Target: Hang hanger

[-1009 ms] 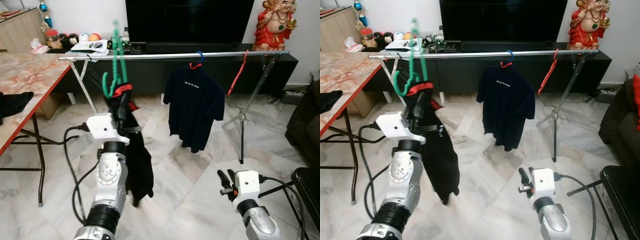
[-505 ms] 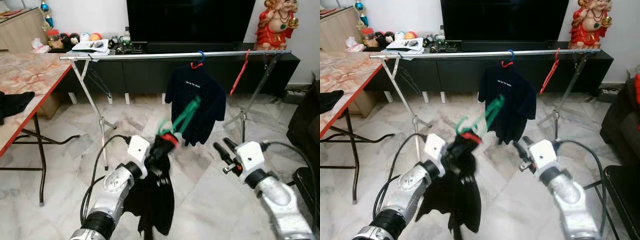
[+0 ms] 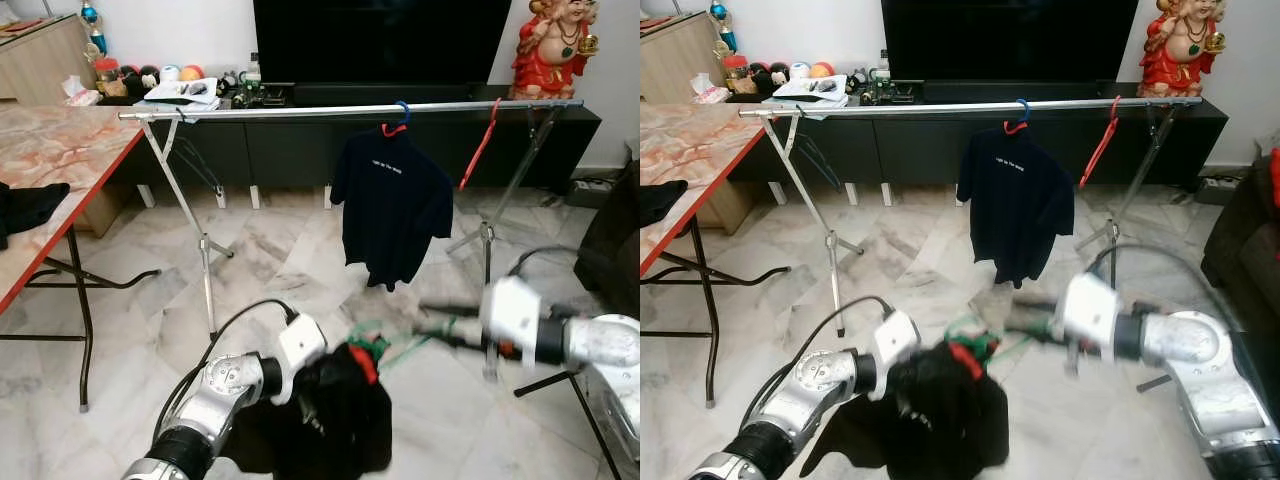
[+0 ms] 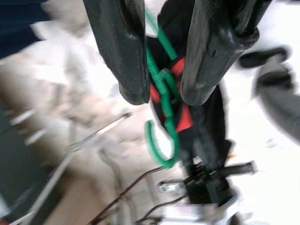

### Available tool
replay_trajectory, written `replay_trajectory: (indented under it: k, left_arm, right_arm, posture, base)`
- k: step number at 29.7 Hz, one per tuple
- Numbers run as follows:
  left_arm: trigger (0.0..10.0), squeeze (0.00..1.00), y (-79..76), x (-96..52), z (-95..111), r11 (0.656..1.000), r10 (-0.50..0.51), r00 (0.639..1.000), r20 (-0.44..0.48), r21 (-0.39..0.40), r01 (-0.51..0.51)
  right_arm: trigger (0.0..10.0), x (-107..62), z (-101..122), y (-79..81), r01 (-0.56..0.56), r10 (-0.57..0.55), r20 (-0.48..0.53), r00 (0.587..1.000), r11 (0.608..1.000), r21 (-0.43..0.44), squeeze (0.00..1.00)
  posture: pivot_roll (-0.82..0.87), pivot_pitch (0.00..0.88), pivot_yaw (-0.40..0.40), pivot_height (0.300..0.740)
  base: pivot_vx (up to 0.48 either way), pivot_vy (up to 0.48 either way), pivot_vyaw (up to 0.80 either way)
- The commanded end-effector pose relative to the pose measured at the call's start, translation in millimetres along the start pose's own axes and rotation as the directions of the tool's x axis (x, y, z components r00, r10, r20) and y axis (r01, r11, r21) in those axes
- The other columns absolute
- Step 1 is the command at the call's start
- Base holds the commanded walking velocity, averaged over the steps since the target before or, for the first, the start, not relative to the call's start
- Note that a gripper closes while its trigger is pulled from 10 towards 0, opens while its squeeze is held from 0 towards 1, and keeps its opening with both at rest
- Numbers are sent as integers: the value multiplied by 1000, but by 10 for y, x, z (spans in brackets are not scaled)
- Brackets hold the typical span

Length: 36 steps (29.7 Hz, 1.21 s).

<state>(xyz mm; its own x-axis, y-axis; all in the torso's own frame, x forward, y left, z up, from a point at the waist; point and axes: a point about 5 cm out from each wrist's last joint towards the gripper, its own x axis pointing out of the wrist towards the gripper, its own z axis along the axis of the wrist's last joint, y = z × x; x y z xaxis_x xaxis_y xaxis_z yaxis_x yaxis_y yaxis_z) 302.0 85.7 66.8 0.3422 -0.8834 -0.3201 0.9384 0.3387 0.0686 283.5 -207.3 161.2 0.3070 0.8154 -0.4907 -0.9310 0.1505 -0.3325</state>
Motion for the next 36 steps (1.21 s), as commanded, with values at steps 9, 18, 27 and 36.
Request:
replay_trajectory:
  k: [9, 18, 27, 36]
  left_arm:
    - [10000, 0, -70, 68, 200, 993, -111, 993, 38, 35, 109]
    - [10000, 0, -107, 90, 257, 987, -153, 988, 19, 58, 151]
    - [10000, 0, -118, 83, 262, 986, -154, 988, 7, 62, 153]
    - [10000, 0, -136, 88, 274, 986, -154, 988, 0, 64, 153]
  right_arm:
    - [10000, 188, -158, 152, -129, 131, -34, 991, 991, 40, 0]
    - [10000, 229, -344, 118, -89, 68, -176, 982, 990, -114, 0]
    - [0, 266, -329, 99, -79, 47, -162, 986, 977, -198, 0]
    - [10000, 320, -387, 20, -15, -36, -171, 985, 958, -286, 0]
  posture:
    - [-49, 38, -8, 740]
    - [-53, 41, -13, 740]
    - [-52, 39, -16, 740]
    - [-48, 35, -21, 740]
  base:
    - [0, 0, 0]
    - [0, 0, 0]
    - [0, 0, 0]
    - [0, 0, 0]
